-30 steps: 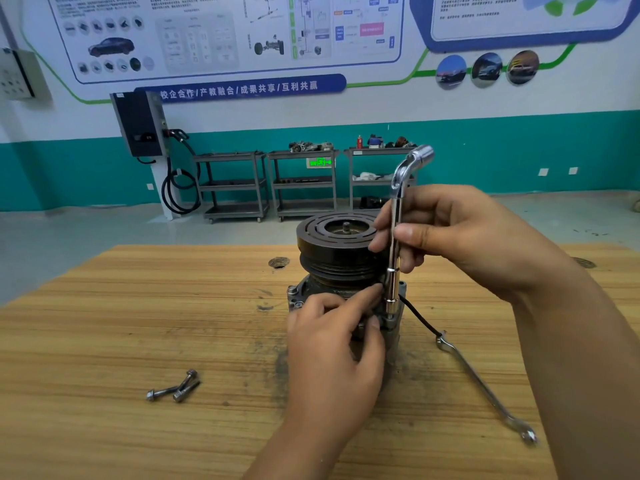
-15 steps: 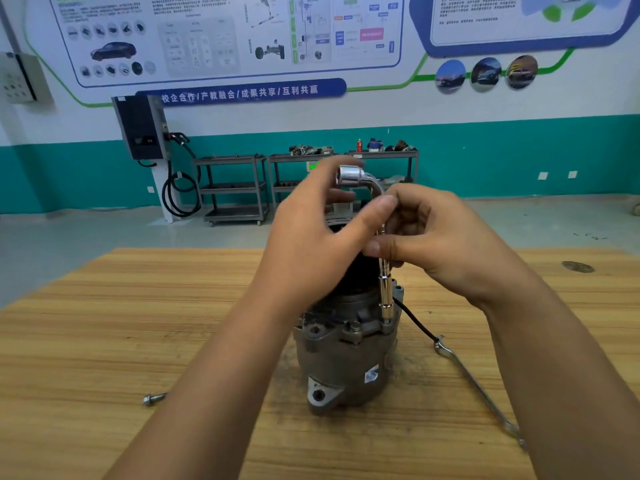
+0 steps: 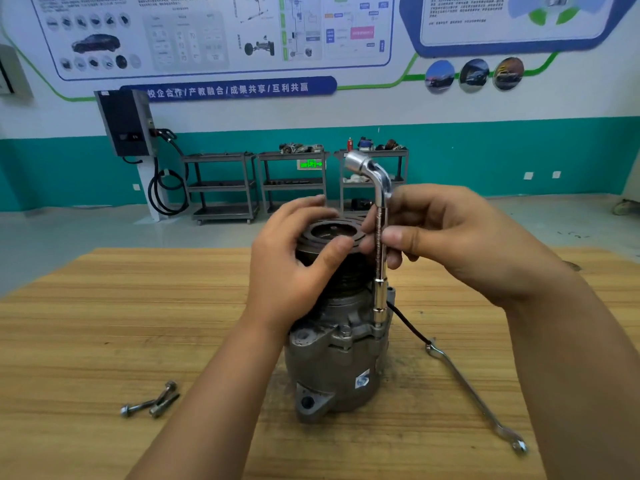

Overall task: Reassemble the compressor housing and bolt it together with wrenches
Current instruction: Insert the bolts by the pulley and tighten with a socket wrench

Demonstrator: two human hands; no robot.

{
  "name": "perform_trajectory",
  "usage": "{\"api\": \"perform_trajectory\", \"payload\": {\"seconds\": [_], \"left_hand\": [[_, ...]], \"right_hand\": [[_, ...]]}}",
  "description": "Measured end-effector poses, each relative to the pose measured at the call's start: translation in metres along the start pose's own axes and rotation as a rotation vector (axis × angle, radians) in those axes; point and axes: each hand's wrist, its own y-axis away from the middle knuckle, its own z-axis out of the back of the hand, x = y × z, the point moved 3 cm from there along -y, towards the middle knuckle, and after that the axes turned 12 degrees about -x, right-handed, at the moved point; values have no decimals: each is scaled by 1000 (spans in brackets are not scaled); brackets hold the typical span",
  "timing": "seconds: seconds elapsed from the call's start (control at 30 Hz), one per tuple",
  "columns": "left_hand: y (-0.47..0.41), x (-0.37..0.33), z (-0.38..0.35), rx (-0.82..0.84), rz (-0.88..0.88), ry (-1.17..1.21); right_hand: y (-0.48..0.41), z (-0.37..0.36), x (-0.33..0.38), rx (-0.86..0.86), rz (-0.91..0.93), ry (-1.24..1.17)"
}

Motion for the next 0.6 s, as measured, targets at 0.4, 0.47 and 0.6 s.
{"api": "perform_trajectory", "payload": {"seconds": [0.4, 0.47, 0.6], "left_hand": [[22, 31, 8, 251, 420, 274], [24, 32, 7, 208, 417, 286], [25, 35, 6, 197, 427, 330]], "right_hand": [[-3, -4, -5, -52, 18, 1], [-1, -4, -4, 9, 7, -17], [-2, -1, -5, -42, 5, 18]]}}
